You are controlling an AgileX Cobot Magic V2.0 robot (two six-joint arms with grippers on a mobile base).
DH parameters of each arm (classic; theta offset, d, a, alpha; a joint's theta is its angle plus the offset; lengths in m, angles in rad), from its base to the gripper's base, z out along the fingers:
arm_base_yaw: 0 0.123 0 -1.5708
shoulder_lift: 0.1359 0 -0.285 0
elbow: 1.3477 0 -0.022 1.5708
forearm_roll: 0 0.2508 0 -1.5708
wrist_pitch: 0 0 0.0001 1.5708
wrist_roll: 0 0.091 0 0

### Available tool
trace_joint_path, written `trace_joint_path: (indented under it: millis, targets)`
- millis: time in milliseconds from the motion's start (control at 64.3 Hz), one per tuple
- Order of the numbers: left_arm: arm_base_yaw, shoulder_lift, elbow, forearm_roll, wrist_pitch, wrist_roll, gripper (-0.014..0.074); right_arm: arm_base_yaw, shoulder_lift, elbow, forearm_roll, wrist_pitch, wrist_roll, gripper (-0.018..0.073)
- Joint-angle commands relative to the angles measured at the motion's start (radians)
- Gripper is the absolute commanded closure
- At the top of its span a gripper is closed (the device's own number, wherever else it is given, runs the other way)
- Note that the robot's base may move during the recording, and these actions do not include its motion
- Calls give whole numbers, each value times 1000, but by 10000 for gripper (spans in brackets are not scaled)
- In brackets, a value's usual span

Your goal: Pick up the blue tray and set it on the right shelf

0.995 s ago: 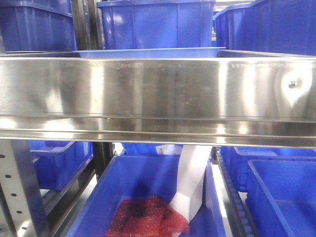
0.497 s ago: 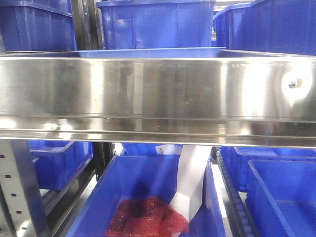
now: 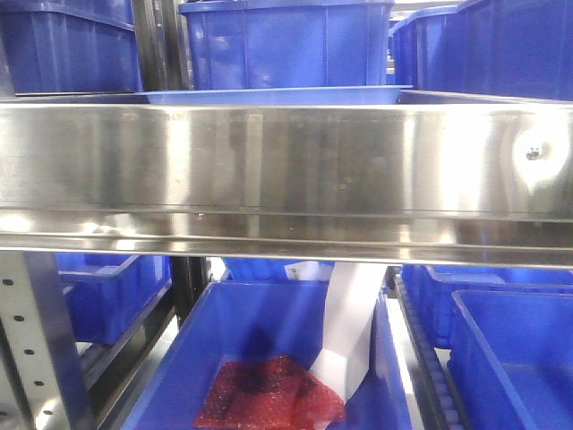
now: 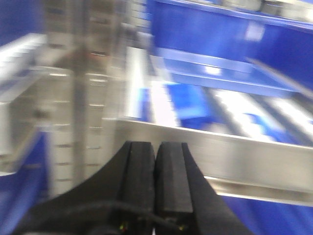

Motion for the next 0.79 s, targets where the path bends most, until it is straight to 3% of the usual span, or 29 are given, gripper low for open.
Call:
trace_joint_path:
  millis: [0, 187, 435, 466, 777]
  targets:
    - [63, 13, 27, -1, -160, 36, 645, 1, 4, -27, -17, -92, -11, 508]
    - [147, -30, 246, -1, -420, 36, 645, 1, 4, -27, -17, -92, -11, 508]
    - [152, -103, 528, -5, -736, 36, 645, 1, 4, -27, -17, -92, -11, 508]
    - [152, -103, 521, -5, -687, 36, 645, 1, 4, -27, -17, -92, -11, 508]
    - [152, -103, 522, -5, -706, 36, 645, 1, 4, -27, -17, -91, -11, 508]
